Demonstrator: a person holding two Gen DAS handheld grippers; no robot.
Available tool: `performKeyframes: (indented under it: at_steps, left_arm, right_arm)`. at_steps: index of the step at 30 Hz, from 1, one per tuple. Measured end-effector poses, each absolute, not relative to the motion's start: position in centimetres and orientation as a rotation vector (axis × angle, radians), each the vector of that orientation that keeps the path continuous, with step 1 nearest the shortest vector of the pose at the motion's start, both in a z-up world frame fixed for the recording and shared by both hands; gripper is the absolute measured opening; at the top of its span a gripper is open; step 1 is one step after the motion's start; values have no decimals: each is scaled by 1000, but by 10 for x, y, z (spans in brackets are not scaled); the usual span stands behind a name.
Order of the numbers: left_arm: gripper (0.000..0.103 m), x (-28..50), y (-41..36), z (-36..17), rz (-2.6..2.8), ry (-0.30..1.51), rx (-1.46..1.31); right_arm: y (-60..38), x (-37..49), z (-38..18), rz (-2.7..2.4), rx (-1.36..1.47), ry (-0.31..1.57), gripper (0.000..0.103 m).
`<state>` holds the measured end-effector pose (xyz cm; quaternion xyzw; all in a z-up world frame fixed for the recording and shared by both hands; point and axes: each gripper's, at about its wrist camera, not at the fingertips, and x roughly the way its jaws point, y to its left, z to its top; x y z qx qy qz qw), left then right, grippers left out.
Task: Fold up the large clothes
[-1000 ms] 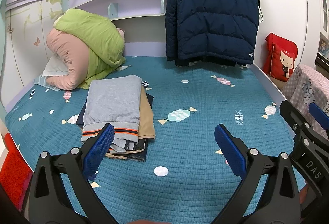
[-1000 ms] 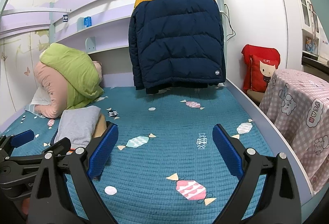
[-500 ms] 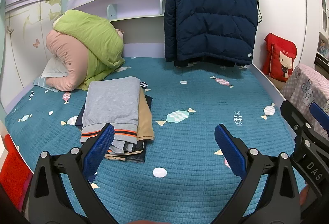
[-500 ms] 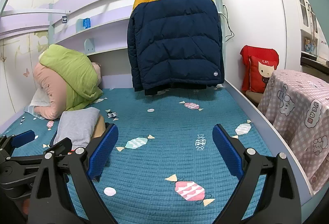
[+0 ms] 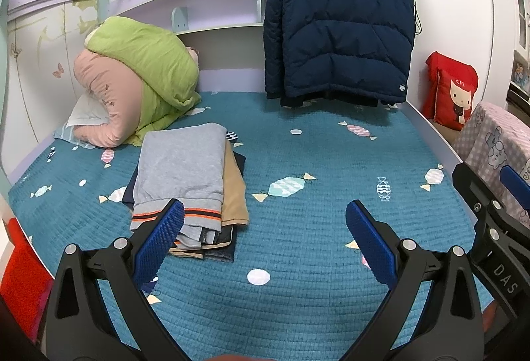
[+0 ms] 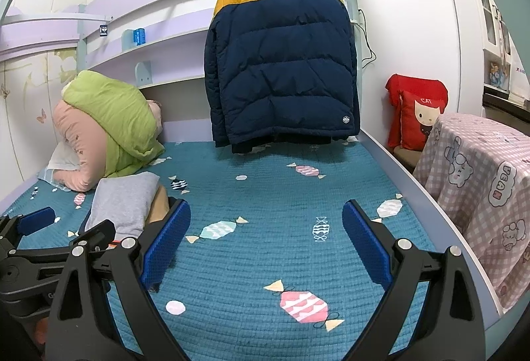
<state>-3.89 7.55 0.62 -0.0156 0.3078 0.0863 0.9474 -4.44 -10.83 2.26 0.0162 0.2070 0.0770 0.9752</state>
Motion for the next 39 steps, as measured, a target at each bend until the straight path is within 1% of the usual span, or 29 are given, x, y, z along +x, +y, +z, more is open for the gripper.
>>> performKeyframes:
  at_steps: [39]
  left_arm:
    - [98,-39,79,1,169,655,-43]
  right_arm:
    - [-106,-43,19,153,51,441,90]
